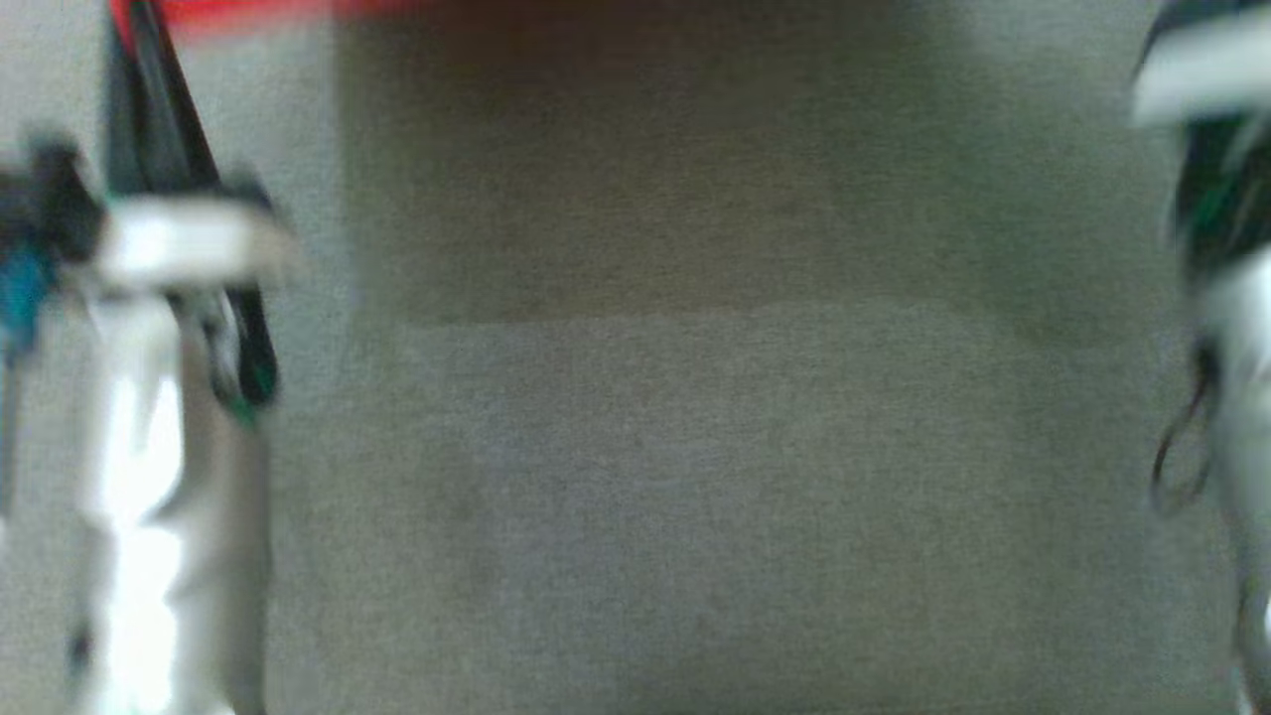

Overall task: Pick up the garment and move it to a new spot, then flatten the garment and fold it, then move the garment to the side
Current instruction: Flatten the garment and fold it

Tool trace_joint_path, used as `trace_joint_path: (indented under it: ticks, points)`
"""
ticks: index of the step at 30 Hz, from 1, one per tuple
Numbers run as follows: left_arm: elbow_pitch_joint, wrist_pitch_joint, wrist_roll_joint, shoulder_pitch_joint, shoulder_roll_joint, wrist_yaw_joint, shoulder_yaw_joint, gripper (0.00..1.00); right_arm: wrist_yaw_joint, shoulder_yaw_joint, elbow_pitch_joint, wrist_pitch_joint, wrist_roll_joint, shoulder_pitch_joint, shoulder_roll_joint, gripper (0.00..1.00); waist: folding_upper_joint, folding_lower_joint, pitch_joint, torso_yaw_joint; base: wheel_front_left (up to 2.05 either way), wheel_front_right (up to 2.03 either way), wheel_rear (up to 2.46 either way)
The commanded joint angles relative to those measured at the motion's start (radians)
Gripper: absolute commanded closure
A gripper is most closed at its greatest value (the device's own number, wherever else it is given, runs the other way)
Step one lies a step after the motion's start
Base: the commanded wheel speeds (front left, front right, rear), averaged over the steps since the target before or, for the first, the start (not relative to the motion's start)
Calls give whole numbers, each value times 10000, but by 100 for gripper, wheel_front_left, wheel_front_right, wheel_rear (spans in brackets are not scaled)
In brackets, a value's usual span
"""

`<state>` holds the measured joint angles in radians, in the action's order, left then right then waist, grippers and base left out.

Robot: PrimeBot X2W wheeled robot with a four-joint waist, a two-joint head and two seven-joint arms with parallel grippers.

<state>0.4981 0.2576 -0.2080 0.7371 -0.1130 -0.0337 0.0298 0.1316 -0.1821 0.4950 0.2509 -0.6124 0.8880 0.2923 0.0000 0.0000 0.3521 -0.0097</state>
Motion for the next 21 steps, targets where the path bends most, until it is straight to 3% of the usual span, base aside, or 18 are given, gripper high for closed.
trace_joint_path:
  ticks: [1, 9, 15, 21]
  points:
    - [-291, 38, -69, -745, -210, 85, 562, 100, -9, -157, -459, 91, -336, -978, 39, 100, 0, 0, -123, -142, 0, 0, 0]
    - [-173, 40, 40, -4181, 508, -96, 1026, 100, -9, -630, -1040, 101, -1565, -5367, -157, 100, 0, 0, -832, -403, 0, 0, 0]
    - [-462, 40, 70, -5558, 614, -162, 978, 100, -9, -645, -1322, 105, -1736, -7045, -301, 100, 0, 0, -1512, -488, 0, 0, 0]
    - [-667, 41, -360, -6973, 625, -162, 342, 100, -9, -550, -1708, 105, -1815, -8593, -486, 100, 0, 0, -2209, -528, 0, 0, 0]
